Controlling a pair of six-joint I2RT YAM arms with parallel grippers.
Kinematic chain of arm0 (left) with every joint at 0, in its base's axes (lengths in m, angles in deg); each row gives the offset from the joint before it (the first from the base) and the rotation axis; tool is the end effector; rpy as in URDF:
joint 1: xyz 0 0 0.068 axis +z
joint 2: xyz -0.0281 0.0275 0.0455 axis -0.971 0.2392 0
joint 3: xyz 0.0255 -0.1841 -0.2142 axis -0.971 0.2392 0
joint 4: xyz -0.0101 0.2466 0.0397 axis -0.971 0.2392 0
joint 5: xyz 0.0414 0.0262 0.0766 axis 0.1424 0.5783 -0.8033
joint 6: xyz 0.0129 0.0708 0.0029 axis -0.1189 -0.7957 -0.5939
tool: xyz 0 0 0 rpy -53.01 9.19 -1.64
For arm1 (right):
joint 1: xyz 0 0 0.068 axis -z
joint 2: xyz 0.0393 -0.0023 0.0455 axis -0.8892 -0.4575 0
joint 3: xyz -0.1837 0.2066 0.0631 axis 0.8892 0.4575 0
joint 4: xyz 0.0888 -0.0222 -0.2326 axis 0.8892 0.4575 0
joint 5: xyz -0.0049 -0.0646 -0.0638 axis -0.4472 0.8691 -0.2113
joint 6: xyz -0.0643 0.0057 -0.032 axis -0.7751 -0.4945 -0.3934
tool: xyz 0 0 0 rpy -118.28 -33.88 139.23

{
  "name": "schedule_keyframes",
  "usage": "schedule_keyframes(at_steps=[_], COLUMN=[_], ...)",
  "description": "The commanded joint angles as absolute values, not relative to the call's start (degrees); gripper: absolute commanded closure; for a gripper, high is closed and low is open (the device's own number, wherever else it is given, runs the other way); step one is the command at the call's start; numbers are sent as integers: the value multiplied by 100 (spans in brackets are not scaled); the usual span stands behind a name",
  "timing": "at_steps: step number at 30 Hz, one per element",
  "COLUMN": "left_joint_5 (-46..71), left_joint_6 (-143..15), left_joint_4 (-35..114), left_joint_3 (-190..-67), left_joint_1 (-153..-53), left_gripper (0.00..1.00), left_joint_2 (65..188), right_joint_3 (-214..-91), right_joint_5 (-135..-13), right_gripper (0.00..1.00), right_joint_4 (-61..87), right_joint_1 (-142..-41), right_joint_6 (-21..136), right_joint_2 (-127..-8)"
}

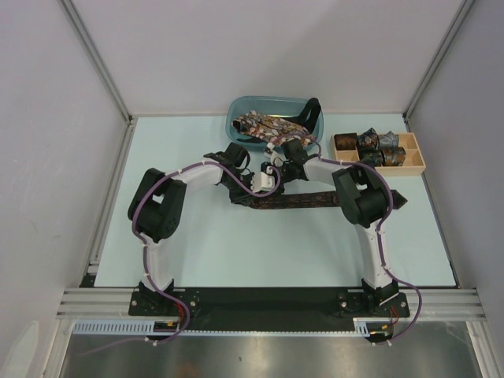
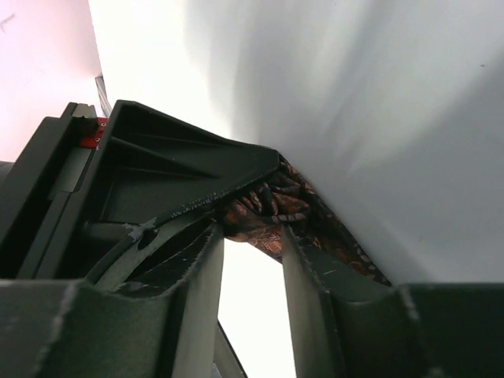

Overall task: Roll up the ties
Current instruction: Roll the tie at the center of the board.

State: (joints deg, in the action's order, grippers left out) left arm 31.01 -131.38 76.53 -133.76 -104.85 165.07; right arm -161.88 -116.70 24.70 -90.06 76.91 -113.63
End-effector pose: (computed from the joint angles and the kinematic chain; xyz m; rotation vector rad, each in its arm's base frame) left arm 0.3341 -0.2135 0.1552 1.8778 1.9049 -0.5128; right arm 0.3916 0.2537 0.1328 -0.4171 2.5949 1.4699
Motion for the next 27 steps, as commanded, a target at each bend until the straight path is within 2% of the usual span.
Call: schedule_keyframes(at_steps=[1,3,8,10,13,14,16,17,20,27], left_joint_5=[3039,3039,3048,3066,3180,3224,3443,3505,3821,3989], left_joint_6=[-13179,-13180,-13188,-13180,-13066,-13039,-12960,-12925,-12749,-12521], left_joint_4=[7948,7956,7956,7948,7947,7947,7947,7930,7912,7737], left_joint_3=[-13317,-13308,-13299,-13290,-13352,-13387,-13413,-13422,-13396,-13317], left_joint_1=[-10429,-10420,-10420,-10385,-10245,-10192,-10043,-9955,-9831,-9884], left_gripper=[70,70,69,64,54,45,37,30,21,13], left_joint_2=[16399,16407,16399,16373,16294,16267,16153,16118,16012,16047], right_joint_3=[-16330,-16357,-16348,-16340,-16278,-16226,-16155,-16085,-15997,-15970], right_joint_5=[-11531,-11513,-11478,-11452,-11408,-11408,-11434,-11443,-11408,-11180], right_gripper=[65,69,92,100,100,100,100,100,100,100], right_joint_4=[2335,2422,2405,2484,2625,2642,2651,2660,2712,2906], right_joint_1=[-9090,-9090,-9116,-9090,-8984,-8958,-8861,-8835,-8773,-8712], right_joint_6=[7715,7715,7706,7628,7522,7522,7530,7522,7443,7293], right_joint_2=[-11515,-11585,-11594,-11594,-11577,-11585,-11586,-11568,-11542,-11542])
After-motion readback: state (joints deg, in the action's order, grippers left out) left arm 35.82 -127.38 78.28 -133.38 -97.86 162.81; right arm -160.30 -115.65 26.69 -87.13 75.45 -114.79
